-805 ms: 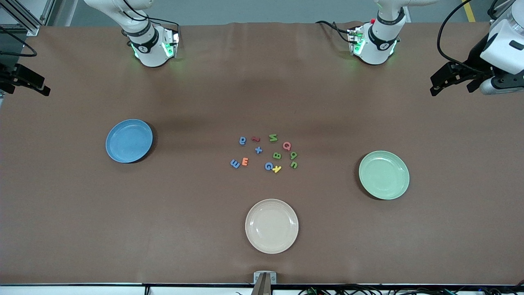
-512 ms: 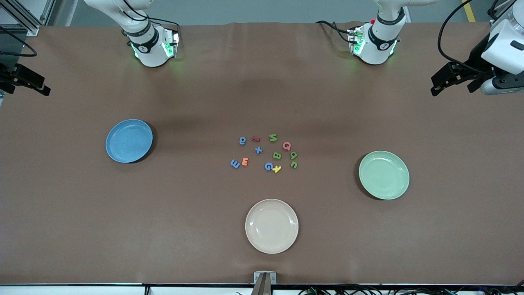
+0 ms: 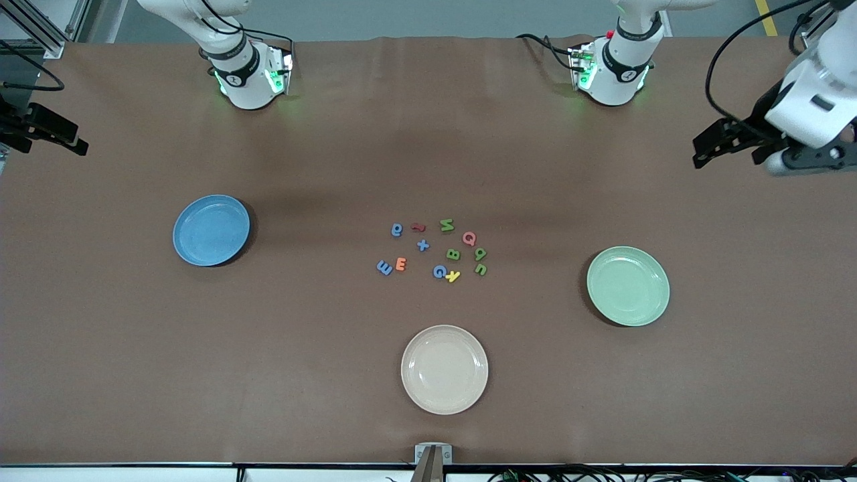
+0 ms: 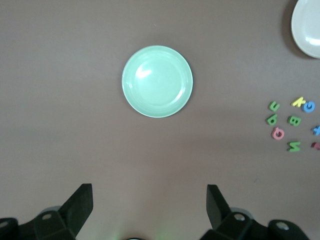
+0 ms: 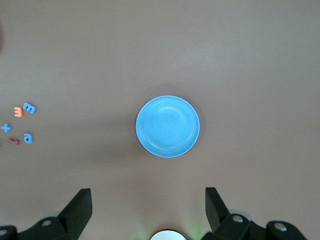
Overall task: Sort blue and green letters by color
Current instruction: 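Move both grippers from rest toward the pile of foam letters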
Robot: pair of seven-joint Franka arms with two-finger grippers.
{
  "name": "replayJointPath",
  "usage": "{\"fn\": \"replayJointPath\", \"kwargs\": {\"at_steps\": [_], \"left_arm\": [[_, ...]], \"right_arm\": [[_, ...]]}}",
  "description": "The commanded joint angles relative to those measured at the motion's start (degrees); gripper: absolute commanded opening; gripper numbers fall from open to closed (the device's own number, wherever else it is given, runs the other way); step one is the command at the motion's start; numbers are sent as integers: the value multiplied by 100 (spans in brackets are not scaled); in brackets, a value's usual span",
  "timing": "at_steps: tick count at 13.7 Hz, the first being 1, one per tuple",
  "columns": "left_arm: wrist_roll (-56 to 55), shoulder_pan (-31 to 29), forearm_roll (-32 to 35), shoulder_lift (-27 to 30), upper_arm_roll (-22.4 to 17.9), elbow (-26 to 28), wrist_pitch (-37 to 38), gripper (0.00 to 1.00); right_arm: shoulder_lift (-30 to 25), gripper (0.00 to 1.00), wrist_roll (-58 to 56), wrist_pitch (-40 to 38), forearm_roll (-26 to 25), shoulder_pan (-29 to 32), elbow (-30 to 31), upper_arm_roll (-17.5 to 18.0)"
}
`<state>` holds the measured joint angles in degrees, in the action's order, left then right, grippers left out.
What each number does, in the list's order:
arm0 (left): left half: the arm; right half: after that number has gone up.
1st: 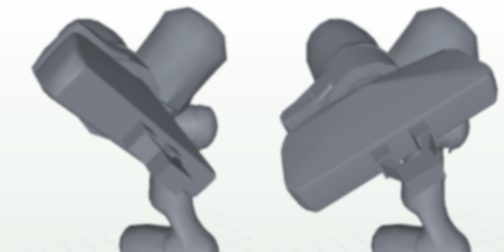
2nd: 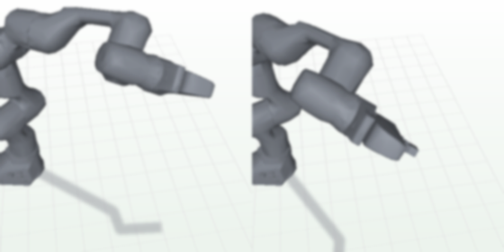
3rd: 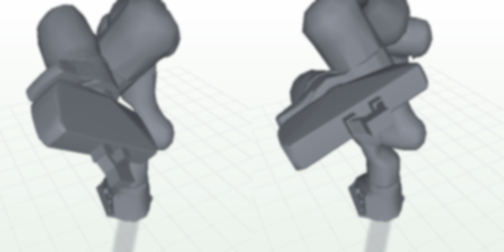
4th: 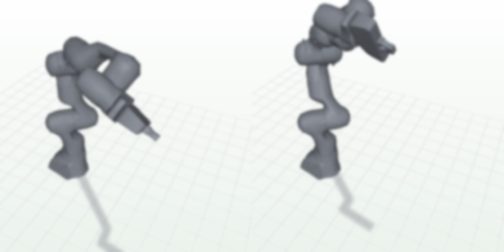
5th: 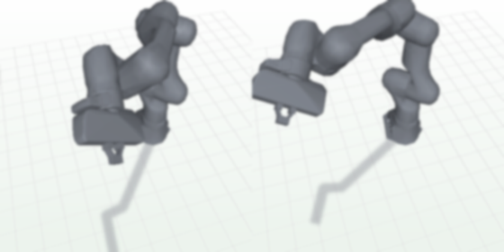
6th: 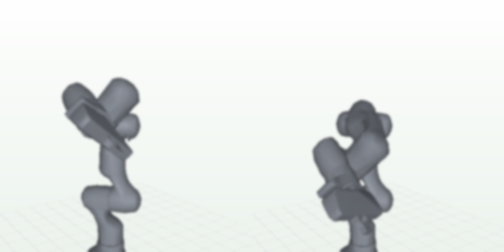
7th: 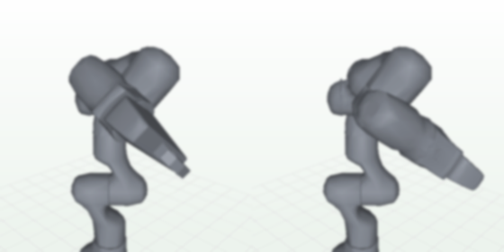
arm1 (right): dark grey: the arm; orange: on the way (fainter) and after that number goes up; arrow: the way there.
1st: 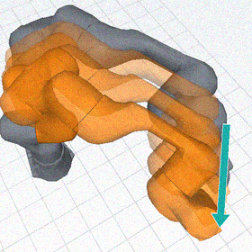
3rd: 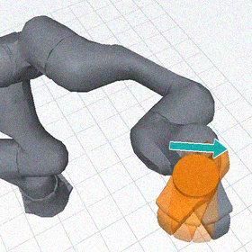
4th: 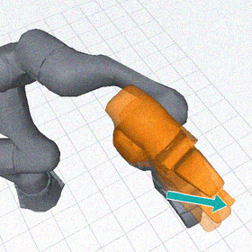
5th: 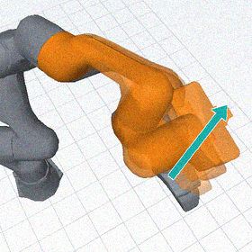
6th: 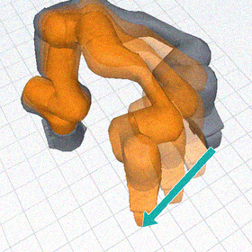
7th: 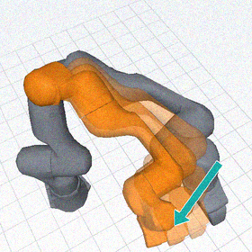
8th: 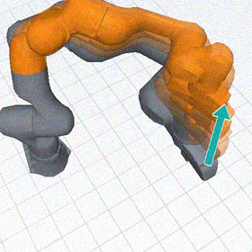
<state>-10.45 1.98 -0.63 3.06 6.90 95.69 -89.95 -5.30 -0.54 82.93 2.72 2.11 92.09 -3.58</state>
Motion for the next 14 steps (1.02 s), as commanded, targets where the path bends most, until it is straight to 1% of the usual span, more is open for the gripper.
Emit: {"fn": "replayJointPath", "kwargs": {"at_steps": [1, 5, 6, 7, 8, 9, 11, 12, 14], "left_arm": [[52, 188, 36, -428, 249, -7, -319, 100], [-53, 215, 36, -815, 829, 766, -1847, 100], [-53, 233, 54, -938, 926, 985, -2268, 100], [-53, 233, 54, -1096, 1049, 1161, -2742, 100], [-71, 250, 63, -1341, 1163, 1215, -3069, 100], [-114, 355, 106, -1613, 1191, 1172, -3194, 100], [-272, 680, 115, -2079, 1182, 1128, -3545, 96], [-482, 803, 255, -2369, 1182, 997, -3651, 91], [-1122, 1040, 702, -2949, 1191, 577, -3661, 79]], "right_arm": [[-23, 100, -25, -119, 97, 44, -24, 33], [161, 100, 36, -137, 54, 71, -51, 24], [318, 100, 19, -111, 44, 97, -60, 24], [676, 100, -16, -84, 36, 105, -94, 15], [906, 100, -25, -58, 18, 123, -121, -2], [1161, 100, -43, 81, 9, 175, -147, -3], [1339, 100, 9, 232, -86, -16, -139, 32], [1435, 100, 88, 345, -87, -200, -130, 33], [1689, 100, 858, 775, 122, -516, -43, 41]]}}
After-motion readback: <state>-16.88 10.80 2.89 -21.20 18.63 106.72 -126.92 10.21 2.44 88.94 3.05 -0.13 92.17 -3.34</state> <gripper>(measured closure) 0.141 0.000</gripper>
